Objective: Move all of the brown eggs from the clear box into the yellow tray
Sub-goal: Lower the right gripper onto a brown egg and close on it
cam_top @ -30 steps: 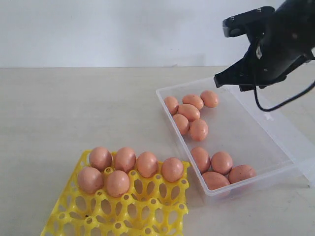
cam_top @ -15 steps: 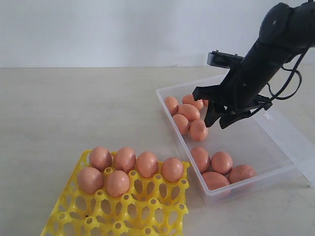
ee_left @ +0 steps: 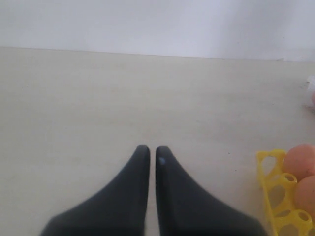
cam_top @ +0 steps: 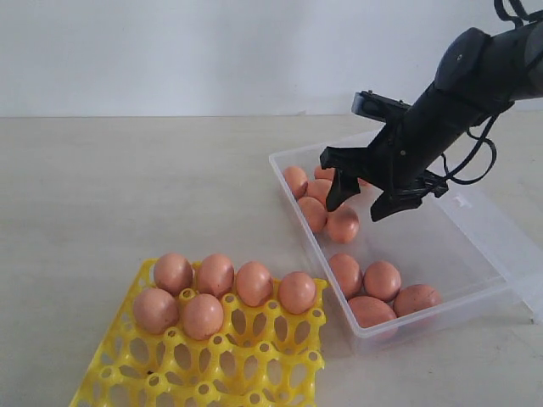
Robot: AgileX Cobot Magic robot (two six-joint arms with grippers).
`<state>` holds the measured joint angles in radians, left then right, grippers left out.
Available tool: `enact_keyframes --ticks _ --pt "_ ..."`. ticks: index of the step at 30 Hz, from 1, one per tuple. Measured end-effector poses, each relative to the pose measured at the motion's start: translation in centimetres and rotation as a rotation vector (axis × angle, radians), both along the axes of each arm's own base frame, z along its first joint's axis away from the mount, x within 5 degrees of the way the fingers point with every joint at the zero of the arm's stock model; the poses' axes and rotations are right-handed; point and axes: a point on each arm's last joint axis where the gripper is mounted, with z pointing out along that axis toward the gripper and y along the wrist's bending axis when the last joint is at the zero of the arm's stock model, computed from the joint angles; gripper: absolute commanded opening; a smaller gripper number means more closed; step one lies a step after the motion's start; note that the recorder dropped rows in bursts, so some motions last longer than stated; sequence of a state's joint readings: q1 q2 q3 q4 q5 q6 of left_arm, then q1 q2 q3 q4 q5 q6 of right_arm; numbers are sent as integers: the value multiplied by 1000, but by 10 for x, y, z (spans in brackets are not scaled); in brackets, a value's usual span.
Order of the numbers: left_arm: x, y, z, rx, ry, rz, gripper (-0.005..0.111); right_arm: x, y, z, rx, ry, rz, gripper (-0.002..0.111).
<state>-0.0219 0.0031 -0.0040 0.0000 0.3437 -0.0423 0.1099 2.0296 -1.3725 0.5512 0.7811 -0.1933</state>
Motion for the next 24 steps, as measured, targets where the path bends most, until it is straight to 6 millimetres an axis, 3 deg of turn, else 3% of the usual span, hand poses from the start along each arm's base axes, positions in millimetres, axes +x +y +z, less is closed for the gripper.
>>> enact_keyframes --ticks 12,14,15,17,24 --pt "0 0 0 0 0 0 4 6 0 -31 -3 32 -20 62" --pt "0 0 0 0 0 0 4 8 1 -32 4 32 -26 45" --pt "0 0 0 0 0 0 4 8 1 -32 4 34 -26 25" --pt "0 0 0 0 0 0 4 8 1 -34 6 35 -30 0" --pt "0 0 0 0 0 0 4 8 1 -31 -4 21 22 0"
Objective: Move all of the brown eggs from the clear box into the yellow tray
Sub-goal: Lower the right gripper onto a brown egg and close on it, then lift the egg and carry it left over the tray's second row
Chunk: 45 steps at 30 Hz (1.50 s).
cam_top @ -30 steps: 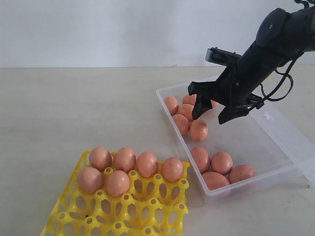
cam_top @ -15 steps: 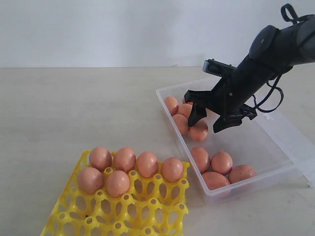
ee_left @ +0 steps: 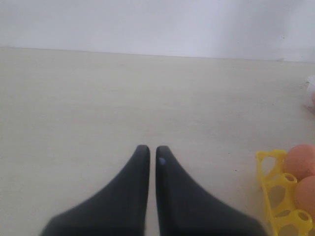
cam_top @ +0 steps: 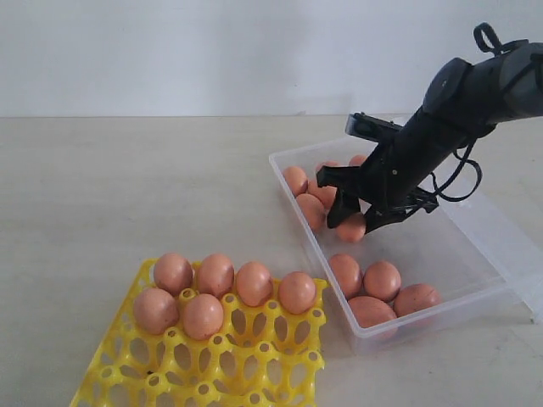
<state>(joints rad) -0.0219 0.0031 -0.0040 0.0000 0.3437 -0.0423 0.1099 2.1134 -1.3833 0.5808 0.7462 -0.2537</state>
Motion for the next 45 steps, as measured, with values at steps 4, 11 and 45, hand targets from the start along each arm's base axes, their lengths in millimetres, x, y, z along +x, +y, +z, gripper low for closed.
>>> enact_keyframes --ticks 4,11,45 --pt "0 0 0 0 0 0 4 -13 -4 9 -3 -37 -38 0" --pt "0 0 0 0 0 0 4 -68 -8 38 -116 -346 -131 0" --pt "0 0 0 0 0 0 4 -225 120 47 40 -845 325 0"
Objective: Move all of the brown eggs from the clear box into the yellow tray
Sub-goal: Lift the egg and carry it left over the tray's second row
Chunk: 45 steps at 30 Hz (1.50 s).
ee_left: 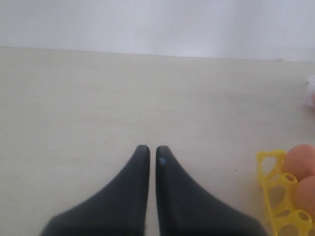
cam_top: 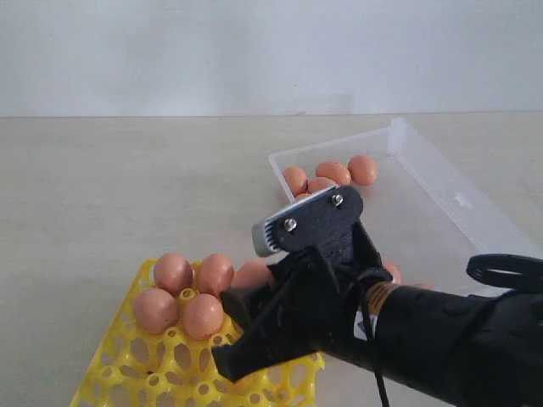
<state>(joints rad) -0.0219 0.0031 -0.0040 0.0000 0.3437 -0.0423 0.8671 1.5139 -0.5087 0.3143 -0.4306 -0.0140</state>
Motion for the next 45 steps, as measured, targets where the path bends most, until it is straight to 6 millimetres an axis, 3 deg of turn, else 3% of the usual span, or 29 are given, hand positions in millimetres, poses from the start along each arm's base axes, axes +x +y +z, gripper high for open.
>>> enact_keyframes --ticks 3,9,11,14,20,22,25,30,34,39,45 --pt "0 0 0 0 0 0 4 6 2 19 182 -106 -60 0" --pt "0 0 0 0 0 0 4 8 3 62 717 -257 -91 0" --pt "0 0 0 0 0 0 4 6 4 69 835 -252 -64 0" --pt "0 0 0 0 0 0 4 -2 10 74 877 -239 48 0" --pt "0 0 0 0 0 0 4 -38 32 66 690 -241 535 0" --pt "0 0 0 0 0 0 4 -43 35 57 582 -215 597 0" --pt "0 0 0 0 0 0 4 -38 33 36 375 -110 543 0" --pt "0 0 0 0 0 0 4 -22 23 13 183 149 275 0" --pt "0 0 0 0 0 0 4 -11 27 21 118 172 203 0" --pt "0 0 0 0 0 0 4 21 41 46 47 133 114 0" --pt "0 0 0 0 0 0 4 51 43 43 23 58 118 0"
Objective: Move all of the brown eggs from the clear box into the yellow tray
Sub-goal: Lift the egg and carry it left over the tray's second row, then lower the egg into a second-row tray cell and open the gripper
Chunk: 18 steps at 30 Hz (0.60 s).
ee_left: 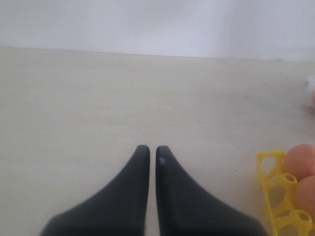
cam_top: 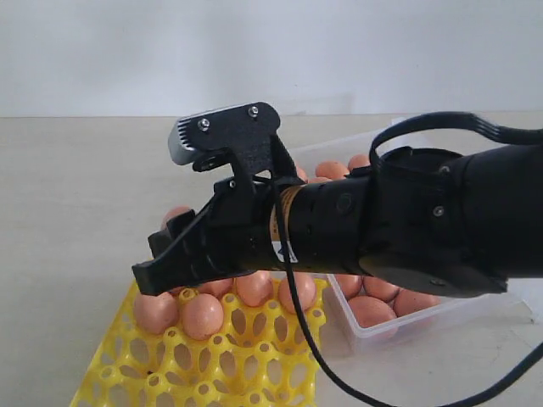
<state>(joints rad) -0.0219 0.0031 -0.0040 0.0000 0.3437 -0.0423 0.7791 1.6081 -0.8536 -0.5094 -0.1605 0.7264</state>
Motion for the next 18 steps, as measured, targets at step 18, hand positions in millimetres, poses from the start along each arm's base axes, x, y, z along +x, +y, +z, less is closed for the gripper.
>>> enact_keyframes --ticks 18 --pt "0 0 0 0 0 0 4 -19 -24 -28 206 -170 -34 0"
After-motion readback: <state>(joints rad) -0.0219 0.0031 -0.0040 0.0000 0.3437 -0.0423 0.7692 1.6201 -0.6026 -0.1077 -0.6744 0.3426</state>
